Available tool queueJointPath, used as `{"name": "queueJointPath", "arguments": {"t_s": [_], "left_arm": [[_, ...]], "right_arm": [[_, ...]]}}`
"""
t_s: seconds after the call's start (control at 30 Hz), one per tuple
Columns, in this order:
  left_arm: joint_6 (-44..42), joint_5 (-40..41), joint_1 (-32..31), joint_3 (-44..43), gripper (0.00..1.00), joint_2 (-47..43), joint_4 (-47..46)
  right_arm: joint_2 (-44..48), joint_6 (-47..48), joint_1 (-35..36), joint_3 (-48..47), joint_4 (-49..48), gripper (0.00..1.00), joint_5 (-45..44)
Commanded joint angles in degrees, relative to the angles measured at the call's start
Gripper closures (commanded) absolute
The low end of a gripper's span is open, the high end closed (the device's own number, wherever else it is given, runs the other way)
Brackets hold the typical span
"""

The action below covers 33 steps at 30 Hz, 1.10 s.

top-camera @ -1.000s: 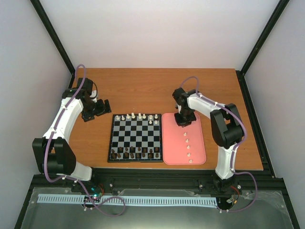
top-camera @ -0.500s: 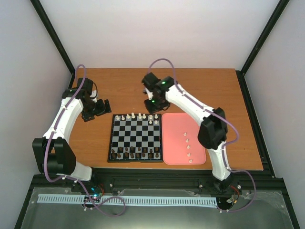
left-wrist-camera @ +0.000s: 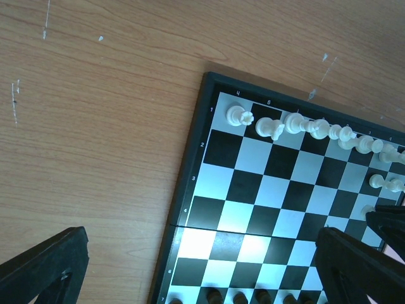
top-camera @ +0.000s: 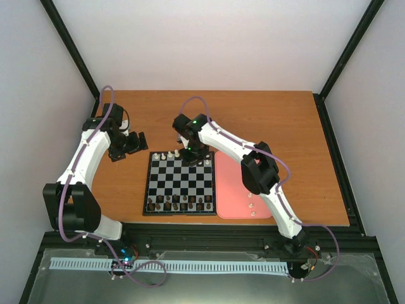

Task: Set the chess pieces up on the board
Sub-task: Place the chess piece on the chessboard.

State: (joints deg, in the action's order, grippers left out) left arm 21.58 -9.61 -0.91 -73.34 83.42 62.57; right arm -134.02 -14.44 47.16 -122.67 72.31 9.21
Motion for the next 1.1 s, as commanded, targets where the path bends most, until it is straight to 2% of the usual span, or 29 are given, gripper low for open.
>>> {"name": "queueJointPath", "arguments": {"t_s": [0.0,0.4,1.07], "left_arm": [[-0.6,-0.9,0.0,-0.7,0.00,-0.5,-0.8],[-0.6,-0.9,-0.1,-0.8,0.00,-0.1,-0.9],[-0.7,-0.8,-0.1,-0.9,0.00,0.3,-1.0]], "right_arm": [[-1.3,-0.3,-0.1,-2.0,0.0,0.97,-1.1],[-5.3,0.2,-1.0,-6.4,-0.3,0.97,-3.6],[-7.4,1.4,-2.2,-7.2,0.6,0.96,-3.7]]}}
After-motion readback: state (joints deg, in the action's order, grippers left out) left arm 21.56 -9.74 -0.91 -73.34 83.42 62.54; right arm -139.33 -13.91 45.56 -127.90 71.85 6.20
